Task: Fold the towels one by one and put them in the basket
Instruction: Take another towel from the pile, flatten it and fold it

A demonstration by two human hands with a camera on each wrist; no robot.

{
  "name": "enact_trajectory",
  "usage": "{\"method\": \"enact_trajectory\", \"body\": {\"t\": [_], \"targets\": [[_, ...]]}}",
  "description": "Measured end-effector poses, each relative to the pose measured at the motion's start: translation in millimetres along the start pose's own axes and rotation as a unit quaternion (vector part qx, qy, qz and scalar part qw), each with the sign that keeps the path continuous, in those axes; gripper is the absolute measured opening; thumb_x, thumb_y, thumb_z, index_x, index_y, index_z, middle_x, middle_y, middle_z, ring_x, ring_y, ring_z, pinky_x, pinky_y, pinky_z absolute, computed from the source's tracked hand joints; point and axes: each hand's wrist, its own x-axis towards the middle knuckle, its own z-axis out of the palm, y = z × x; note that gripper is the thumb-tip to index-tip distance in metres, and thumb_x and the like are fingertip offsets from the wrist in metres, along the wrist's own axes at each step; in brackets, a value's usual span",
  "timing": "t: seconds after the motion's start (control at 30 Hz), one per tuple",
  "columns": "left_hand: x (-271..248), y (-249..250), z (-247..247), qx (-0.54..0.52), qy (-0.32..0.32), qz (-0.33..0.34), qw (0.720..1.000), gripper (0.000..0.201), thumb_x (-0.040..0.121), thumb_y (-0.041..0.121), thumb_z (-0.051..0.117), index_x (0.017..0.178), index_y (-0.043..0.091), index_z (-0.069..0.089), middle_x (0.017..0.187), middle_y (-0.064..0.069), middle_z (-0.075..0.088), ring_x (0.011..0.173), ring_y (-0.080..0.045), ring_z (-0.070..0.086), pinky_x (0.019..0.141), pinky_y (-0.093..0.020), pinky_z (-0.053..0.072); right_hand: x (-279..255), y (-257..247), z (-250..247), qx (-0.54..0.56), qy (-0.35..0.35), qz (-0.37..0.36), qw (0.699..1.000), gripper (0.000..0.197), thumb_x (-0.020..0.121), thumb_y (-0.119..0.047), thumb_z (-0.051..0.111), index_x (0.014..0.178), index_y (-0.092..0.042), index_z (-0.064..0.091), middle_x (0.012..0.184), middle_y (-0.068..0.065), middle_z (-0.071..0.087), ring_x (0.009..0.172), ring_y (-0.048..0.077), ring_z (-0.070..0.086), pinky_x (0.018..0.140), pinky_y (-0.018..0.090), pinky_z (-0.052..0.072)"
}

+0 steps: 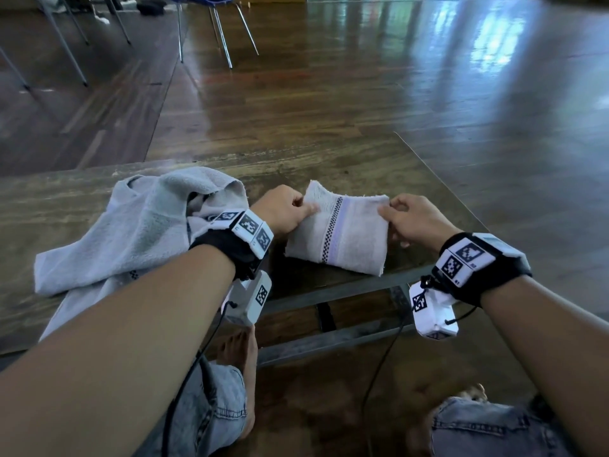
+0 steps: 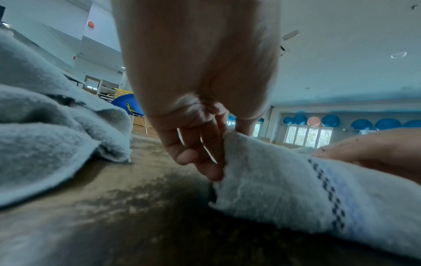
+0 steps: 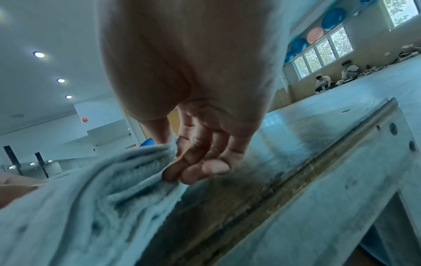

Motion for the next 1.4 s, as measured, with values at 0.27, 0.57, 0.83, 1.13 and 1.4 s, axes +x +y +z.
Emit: {"method": "enact_trajectory", "body": {"t": [0.27, 0.57, 0.83, 1.13, 1.4], "targets": [[20, -3, 19, 0.066, 0.034, -0.018, 0.997, 0.046, 0.097, 0.048, 0.050, 0.068, 0.013, 0.043, 0.070, -0.003, 0.052, 0.070, -0.024, 0.052, 0.063, -0.032, 0.036, 19, 8, 7, -0.030, 0.008, 0.019, 0.999, 0.016, 0.101, -0.037, 0.051, 0.094, -0.023, 0.054, 0.069, 0.003, 0.071, 0.047, 0.014, 0.065, 0.043, 0.026, 0.044], [24, 2, 10, -0.025, -0.002, -0.104, 0.994, 0.033, 0.079, 0.036, 0.066, 0.060, 0.014, 0.050, 0.064, -0.001, 0.052, 0.057, -0.019, 0.050, 0.051, -0.025, 0.035, 12, 0, 11, -0.132, 0.040, 0.009, 0.990, 0.030, 0.098, -0.042, 0.049, 0.123, -0.025, 0.045, 0.089, 0.004, 0.068, 0.052, 0.020, 0.069, 0.062, 0.040, 0.061], [11, 1, 2, 0.085, 0.173, 0.026, 0.981, 0.028, 0.084, 0.025, 0.062, 0.110, 0.019, 0.055, 0.114, -0.008, 0.054, 0.113, -0.029, 0.047, 0.097, -0.044, 0.042, -4, -8, 2, -0.210, -0.022, 0.004, 0.977, 0.049, 0.085, -0.062, 0.053, 0.074, -0.017, 0.068, 0.065, 0.005, 0.072, 0.063, 0.023, 0.070, 0.075, 0.041, 0.060], [-13, 24, 18, 0.171, 0.006, 0.081, 0.982, 0.061, 0.073, 0.075, 0.057, 0.121, 0.039, 0.054, 0.132, -0.005, 0.047, 0.128, -0.027, 0.041, 0.108, -0.053, 0.025, -18, -4, 2, -0.122, -0.030, -0.088, 0.988, 0.011, 0.090, -0.022, 0.065, 0.085, -0.030, 0.071, 0.082, -0.006, 0.071, 0.071, 0.010, 0.064, 0.083, 0.033, 0.056], [-20, 45, 32, 0.190, 0.012, 0.175, 0.966, 0.029, 0.080, 0.052, 0.070, 0.100, 0.032, 0.073, 0.102, 0.003, 0.058, 0.106, -0.017, 0.053, 0.092, -0.036, 0.040, -19, -1, 4, -0.092, -0.013, -0.113, 0.989, 0.006, 0.085, -0.023, 0.075, 0.080, -0.023, 0.073, 0.077, -0.006, 0.072, 0.066, 0.004, 0.062, 0.072, 0.026, 0.053]]}}
